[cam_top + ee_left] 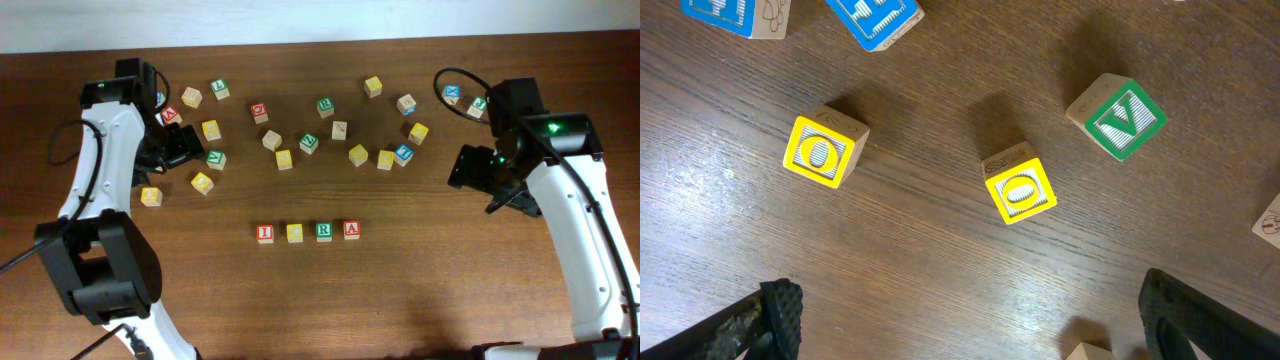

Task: Spell out ICRA
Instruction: 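Open the right gripper and lift it away to the right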

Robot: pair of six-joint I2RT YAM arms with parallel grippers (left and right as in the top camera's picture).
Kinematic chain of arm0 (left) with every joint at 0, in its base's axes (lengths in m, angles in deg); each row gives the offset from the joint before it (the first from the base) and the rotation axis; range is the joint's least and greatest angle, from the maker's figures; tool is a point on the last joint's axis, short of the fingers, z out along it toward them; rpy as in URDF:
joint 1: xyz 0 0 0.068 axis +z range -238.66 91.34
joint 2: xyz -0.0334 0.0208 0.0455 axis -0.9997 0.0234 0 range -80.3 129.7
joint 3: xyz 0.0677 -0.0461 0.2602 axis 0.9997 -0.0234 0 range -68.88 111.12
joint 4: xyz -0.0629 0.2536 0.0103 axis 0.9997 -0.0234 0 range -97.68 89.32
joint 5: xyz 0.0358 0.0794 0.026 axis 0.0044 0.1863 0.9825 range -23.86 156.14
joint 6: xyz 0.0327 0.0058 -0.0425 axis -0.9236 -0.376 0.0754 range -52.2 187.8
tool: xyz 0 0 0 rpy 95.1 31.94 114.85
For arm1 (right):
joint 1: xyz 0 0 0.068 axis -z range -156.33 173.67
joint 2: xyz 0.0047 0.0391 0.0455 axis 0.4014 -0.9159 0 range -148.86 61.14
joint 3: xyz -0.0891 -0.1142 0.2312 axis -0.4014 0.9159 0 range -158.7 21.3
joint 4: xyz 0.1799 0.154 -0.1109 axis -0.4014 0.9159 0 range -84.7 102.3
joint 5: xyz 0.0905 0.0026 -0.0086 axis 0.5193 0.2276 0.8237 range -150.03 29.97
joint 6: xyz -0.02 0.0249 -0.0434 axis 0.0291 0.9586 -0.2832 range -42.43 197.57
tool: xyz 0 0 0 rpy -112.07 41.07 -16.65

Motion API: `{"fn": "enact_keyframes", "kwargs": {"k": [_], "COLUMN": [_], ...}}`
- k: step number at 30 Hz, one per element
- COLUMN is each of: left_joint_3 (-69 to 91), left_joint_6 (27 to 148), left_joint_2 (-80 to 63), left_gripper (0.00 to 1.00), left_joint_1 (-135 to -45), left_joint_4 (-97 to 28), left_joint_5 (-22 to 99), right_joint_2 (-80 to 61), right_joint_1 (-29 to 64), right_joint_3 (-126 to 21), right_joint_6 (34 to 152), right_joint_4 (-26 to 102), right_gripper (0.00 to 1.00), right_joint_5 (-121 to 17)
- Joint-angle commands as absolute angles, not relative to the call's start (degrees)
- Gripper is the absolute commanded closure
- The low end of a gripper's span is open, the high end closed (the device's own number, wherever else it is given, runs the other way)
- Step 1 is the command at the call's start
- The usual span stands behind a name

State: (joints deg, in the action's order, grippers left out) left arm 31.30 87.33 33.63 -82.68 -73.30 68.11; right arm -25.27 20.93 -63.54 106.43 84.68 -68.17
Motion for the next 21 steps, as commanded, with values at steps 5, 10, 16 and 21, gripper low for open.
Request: {"fn": "enact_keyframes", "kwargs": {"k": [5, 10, 16, 21], "left_joint_3": [31.3, 31.3, 31.3, 31.3], "left_joint_6": [88.1, 87.8, 79.0, 78.8], "left_joint_2": [34.0, 34.0, 31.5, 12.8], "left_gripper": [0.01, 0.01, 0.16, 0.16], "left_joint_1": [-82.5, -82.6, -82.7, -82.7], "left_joint_4": [-67.2, -71.1, -78.5, -80.5], "left_joint_5": [68.4, 59.5, 50.4, 50.5], "right_joint_2": [-29.5, -31.6, -33.9, -35.6], "right_joint_1": [21.1, 21.1, 21.1, 21.1], "right_joint_3": [-63.1, -63.1, -63.1, -63.1], "right_joint_6": [103.3, 103.3, 103.2, 103.0], "right_joint_4": [85.0, 84.9, 84.8, 84.8], "right_gripper": [0.02, 0.02, 0.01, 0.02], "right_joint_5": [-68.0, -68.0, -63.3, -63.3]}}
